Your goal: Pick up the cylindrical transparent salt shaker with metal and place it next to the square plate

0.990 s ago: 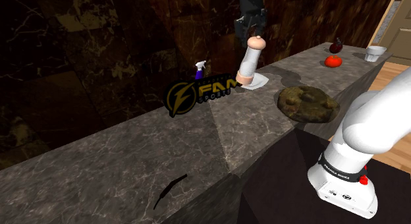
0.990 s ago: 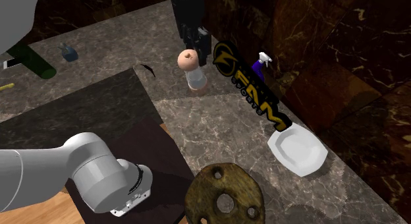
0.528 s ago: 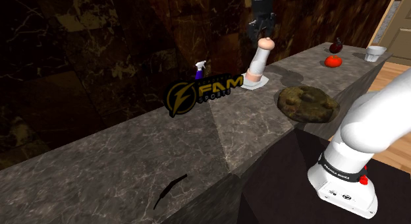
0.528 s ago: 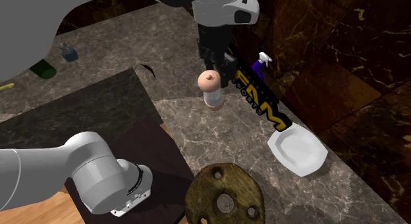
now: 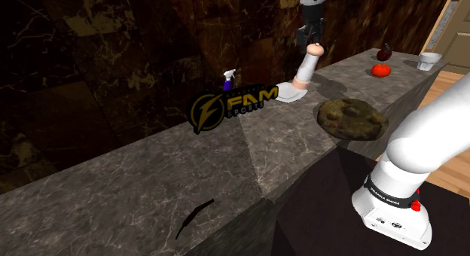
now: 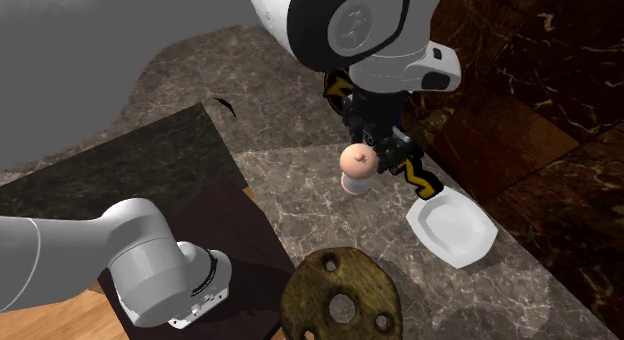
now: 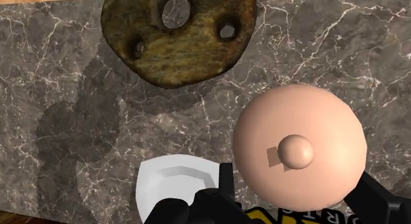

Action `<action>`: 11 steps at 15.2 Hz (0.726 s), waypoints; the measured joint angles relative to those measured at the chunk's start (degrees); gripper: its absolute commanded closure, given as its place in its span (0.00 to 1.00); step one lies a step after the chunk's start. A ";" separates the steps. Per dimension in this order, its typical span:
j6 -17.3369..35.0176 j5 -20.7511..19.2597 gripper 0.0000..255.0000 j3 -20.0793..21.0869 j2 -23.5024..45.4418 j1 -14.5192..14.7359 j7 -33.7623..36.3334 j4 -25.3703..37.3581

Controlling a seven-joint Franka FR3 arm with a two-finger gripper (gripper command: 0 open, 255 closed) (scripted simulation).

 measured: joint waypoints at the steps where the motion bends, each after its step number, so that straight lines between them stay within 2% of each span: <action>1: 0.77 -0.12 1.00 -0.77 0.90 -0.34 -0.98 0.34; 11: 7.92 0.43 1.00 -10.21 10.65 -5.09 -14.32 5.39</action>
